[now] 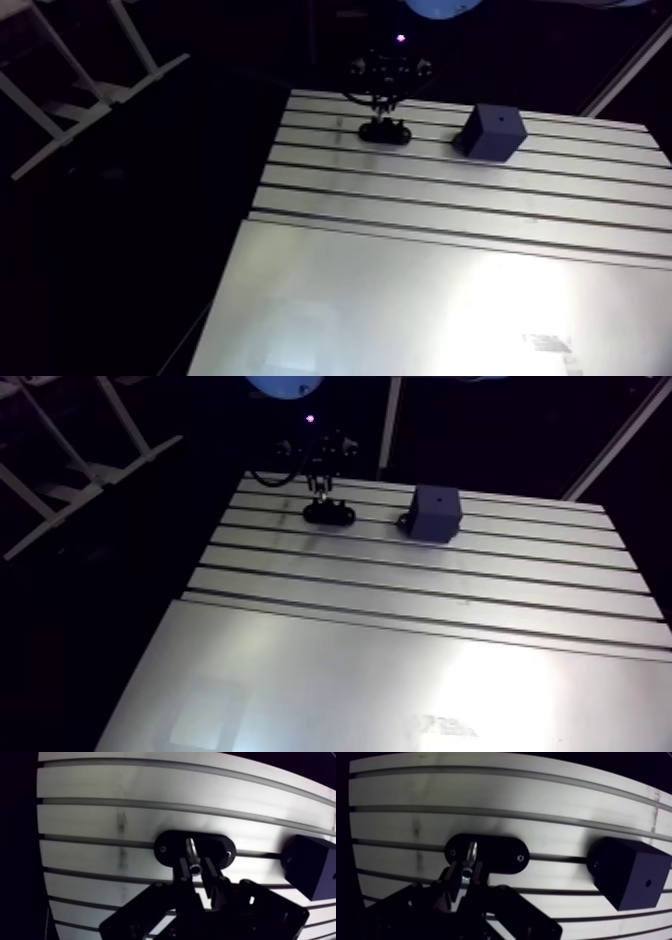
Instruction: Pick up the M10 bolt and insert it into the hole until fully seated.
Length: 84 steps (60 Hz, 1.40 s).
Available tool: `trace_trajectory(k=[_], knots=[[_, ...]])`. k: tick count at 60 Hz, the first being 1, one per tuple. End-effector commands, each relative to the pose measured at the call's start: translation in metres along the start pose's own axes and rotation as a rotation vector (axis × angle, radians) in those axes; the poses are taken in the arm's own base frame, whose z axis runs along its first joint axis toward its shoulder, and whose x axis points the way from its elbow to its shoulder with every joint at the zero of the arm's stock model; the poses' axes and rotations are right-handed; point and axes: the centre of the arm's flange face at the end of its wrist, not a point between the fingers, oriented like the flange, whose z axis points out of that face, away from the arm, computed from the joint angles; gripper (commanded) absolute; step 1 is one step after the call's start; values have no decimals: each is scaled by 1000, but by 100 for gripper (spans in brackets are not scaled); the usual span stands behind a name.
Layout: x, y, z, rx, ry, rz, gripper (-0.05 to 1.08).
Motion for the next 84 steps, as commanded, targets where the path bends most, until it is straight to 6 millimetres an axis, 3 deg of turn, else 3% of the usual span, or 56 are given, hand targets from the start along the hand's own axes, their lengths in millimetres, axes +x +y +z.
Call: trace_trajectory(k=[1,14,27,39,41,50,60,77,84], knots=[[1,0,-13,5,22,1,91],[0,1,-29,3,40,1,92],[0,9,-63,-21,51,1,104],[3,46,-106,-38,20,57,107],[5,60,-118,-39,-4,78,107],[10,79,-139,-36,-49,108,108],[19,129,-167,-31,-96,185,108],[25,182,-174,-19,-143,257,107],[29,187,-168,-12,-165,264,107]])
